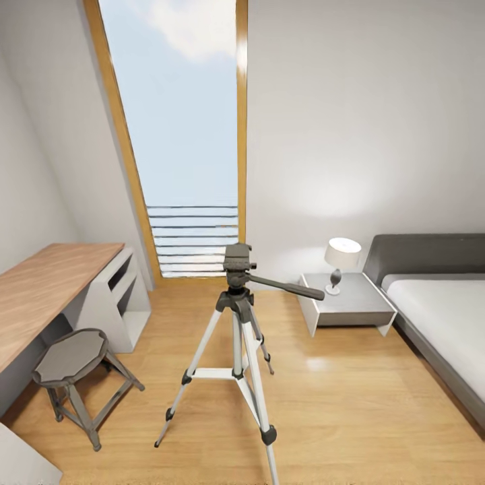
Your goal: Attach the digital camera to the camera tripod in the bedroom.
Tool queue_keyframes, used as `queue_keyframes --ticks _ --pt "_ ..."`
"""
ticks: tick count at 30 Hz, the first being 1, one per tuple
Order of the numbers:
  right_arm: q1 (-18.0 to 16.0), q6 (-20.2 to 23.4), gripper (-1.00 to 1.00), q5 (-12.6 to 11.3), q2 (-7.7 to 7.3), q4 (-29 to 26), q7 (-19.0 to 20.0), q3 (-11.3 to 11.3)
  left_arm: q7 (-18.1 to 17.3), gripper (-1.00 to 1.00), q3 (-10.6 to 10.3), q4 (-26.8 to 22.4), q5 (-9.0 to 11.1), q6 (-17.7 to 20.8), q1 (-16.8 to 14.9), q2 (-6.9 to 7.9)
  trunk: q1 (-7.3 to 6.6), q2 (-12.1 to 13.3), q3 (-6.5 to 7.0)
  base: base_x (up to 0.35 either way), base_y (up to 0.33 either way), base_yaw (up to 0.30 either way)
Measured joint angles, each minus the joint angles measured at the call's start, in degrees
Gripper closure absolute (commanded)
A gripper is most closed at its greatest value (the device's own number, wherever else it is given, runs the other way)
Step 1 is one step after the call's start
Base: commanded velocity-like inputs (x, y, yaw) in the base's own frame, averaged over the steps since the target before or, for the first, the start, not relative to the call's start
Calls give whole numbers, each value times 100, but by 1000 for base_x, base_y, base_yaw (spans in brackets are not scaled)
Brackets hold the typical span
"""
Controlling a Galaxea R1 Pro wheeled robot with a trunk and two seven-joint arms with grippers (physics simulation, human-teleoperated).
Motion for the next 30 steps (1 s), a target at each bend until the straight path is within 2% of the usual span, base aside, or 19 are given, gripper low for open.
queue_keyframes --ticks 30 --pt "0 0 -100 -1 0 0 1 0 -3 100 0 -1 -35 0 0 -10 0 -1 -279 0 0 0"
